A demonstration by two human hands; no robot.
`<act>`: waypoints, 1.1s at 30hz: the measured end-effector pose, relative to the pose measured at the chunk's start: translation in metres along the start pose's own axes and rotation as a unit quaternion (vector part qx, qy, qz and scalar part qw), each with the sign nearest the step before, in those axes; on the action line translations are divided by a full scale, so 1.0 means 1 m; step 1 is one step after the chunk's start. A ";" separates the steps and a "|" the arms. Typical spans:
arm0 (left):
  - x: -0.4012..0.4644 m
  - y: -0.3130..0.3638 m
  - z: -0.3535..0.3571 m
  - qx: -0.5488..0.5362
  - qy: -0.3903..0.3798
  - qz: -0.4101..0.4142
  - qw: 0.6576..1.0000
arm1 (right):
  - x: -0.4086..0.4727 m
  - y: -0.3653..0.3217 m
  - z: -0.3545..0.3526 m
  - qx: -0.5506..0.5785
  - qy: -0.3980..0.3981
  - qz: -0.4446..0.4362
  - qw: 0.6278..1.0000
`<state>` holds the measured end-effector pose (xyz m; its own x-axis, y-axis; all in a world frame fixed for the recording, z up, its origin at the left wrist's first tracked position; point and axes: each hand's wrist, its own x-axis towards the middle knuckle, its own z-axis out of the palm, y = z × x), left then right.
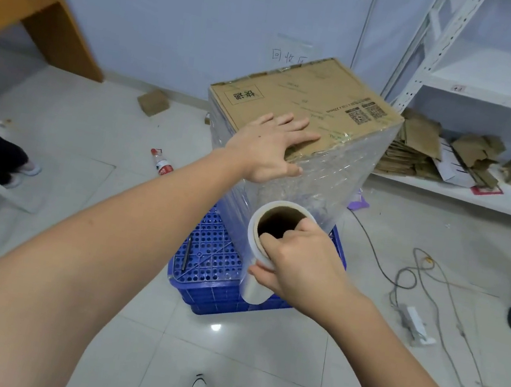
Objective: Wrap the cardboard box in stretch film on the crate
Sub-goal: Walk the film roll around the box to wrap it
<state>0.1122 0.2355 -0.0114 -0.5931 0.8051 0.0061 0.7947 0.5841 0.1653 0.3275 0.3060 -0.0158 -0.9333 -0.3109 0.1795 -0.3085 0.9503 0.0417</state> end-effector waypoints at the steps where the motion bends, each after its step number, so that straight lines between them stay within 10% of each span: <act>1: 0.000 0.000 0.000 0.000 0.001 0.000 1.000 | 0.000 -0.005 0.000 -0.005 -0.016 0.014 1.000; 20: -0.006 -0.016 0.009 -0.039 0.072 0.058 0.995 | 0.031 -0.072 -0.007 -0.036 -0.084 0.351 0.932; 27: -0.006 -0.050 -0.012 -0.120 0.011 0.224 0.967 | 0.059 -0.086 0.003 -0.131 -0.062 0.456 0.878; 33: 0.019 -0.101 -0.032 0.081 -0.060 0.376 0.921 | 0.072 -0.090 -0.005 -0.069 -0.082 0.528 0.842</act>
<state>0.0165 0.1883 0.0037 0.1448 0.9881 -0.0522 0.9895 -0.1445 0.0101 0.2887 0.1981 -0.0012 -0.6903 0.7217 0.0510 0.7235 0.6877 0.0599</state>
